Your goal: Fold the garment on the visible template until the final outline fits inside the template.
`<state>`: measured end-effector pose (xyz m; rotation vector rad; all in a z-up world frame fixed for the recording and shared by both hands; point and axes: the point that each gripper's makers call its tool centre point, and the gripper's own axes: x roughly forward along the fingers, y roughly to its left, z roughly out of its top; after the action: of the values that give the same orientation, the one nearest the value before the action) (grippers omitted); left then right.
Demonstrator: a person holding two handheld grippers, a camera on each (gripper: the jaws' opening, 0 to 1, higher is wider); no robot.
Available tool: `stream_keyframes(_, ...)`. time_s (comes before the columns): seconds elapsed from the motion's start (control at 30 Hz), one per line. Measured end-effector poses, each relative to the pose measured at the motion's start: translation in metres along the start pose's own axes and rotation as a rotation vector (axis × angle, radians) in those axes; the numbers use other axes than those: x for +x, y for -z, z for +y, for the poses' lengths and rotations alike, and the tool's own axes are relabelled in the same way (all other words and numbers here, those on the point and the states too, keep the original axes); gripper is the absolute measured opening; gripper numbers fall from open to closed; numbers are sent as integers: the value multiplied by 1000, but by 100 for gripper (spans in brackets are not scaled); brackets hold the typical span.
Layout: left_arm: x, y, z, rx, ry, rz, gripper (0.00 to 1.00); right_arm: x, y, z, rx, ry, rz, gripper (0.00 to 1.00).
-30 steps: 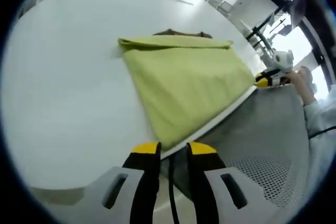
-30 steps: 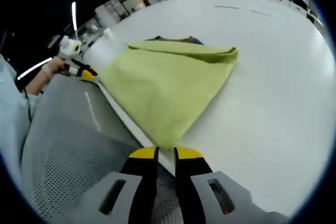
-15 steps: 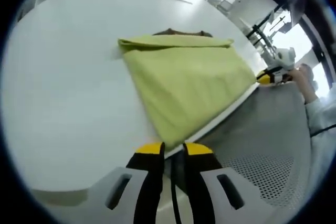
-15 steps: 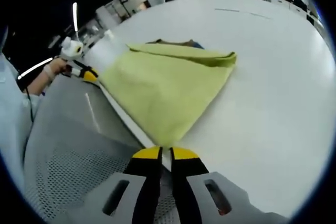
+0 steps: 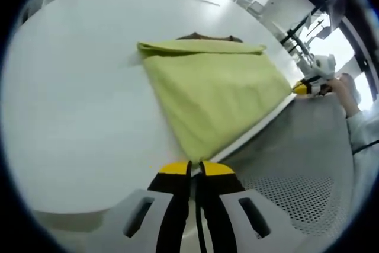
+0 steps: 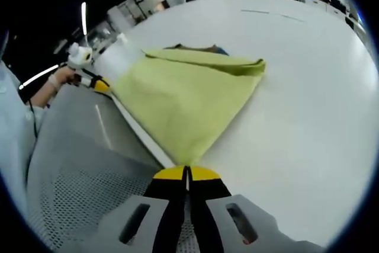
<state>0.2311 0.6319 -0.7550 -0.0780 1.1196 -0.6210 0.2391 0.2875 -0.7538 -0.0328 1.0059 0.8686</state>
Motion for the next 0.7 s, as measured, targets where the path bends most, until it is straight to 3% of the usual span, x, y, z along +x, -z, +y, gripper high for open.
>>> stream_keyframes(0.3,-2,-1,0,5,-1,-2,0,-7,1,-5,-10,20,3,1)
stream_keyframes(0.7,-15,-15,1,58,-31,-1,0,-21,-15,2,-63,34,-13,1)
